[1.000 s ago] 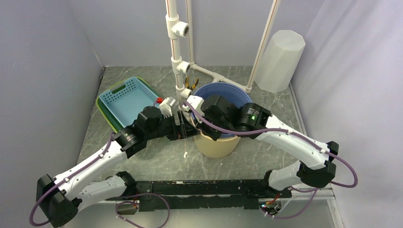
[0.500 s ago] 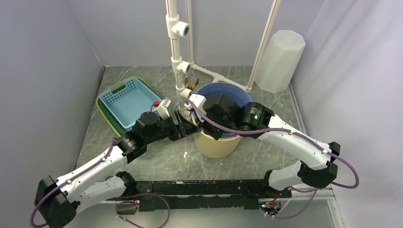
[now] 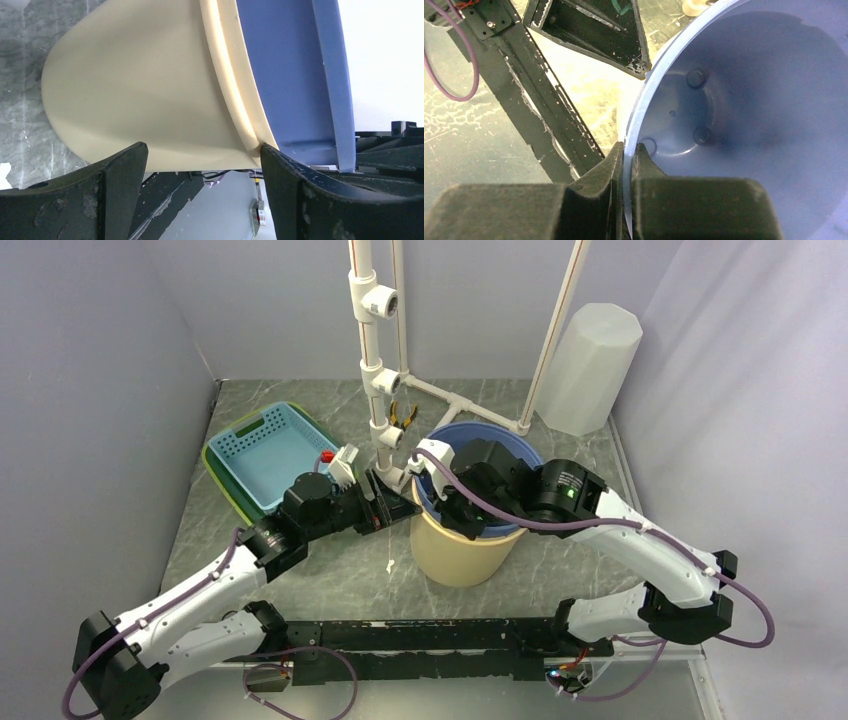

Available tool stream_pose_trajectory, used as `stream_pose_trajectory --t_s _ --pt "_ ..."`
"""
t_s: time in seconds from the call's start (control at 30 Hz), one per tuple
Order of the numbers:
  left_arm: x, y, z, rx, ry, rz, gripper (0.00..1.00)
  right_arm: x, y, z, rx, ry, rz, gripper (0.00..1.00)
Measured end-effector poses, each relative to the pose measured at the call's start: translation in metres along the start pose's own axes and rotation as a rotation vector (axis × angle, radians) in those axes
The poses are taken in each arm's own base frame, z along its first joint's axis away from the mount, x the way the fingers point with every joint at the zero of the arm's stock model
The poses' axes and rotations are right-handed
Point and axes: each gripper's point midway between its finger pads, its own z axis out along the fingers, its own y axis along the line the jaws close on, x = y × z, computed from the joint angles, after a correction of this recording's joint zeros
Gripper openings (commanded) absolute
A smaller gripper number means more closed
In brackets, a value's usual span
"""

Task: Turn the large container upside down
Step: Adjust the container at the center of the board.

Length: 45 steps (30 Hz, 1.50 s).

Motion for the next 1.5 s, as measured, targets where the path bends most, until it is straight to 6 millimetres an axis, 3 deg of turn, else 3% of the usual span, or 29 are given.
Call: stream_pose_trajectory --t_s 0.53,1.03,1.5 --pt "0.013 0.012 0.011 -0.035 0.093 0.025 0.87 0.003 -0.007 0.020 0.088 0.091 -0.035 0.00" --pt "0.026 0.016 0.005 -0.066 0.161 0.014 0.88 0.017 0.012 0.008 0.169 0.131 -0.233 0.00" --pt "0.018 0.015 0.004 -0.075 0.122 0.042 0.89 0.021 0.006 0.004 0.196 -0.050 -0.299 0.00"
